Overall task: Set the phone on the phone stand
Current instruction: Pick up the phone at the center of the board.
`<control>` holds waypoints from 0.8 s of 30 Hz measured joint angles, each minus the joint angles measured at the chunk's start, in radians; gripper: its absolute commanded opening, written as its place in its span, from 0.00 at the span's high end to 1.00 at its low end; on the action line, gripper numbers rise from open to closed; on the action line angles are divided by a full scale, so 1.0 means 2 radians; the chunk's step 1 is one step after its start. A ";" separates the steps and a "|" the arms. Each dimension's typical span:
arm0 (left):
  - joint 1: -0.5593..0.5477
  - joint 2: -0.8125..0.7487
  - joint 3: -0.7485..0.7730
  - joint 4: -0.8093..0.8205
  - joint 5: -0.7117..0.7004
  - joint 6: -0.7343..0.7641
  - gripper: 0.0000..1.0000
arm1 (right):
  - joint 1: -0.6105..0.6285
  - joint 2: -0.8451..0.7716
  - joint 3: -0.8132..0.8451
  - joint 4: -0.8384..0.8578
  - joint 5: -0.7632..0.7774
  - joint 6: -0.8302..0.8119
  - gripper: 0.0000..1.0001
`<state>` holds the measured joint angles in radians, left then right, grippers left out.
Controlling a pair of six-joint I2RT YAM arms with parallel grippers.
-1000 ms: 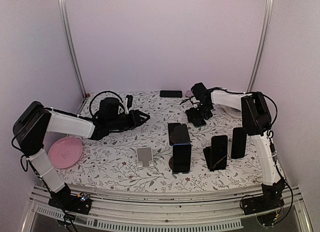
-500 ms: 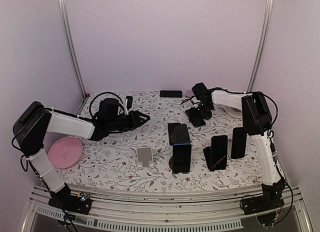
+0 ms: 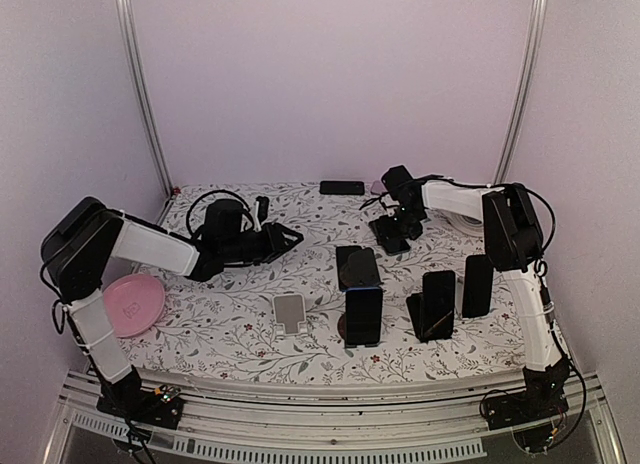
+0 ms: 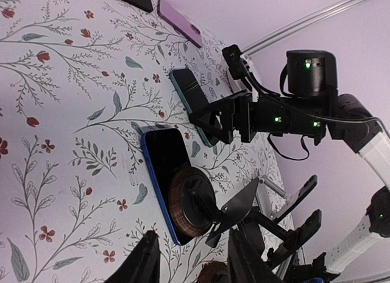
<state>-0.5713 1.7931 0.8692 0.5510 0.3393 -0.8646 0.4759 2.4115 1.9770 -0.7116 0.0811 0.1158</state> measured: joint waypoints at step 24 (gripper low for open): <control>0.002 0.047 0.035 0.045 0.027 -0.045 0.62 | 0.010 -0.064 -0.031 -0.012 -0.015 0.012 0.27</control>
<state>-0.5671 1.8862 0.9394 0.6403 0.3923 -0.9546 0.4957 2.2841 1.9148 -0.7361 0.0505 0.1398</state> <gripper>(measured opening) 0.385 0.738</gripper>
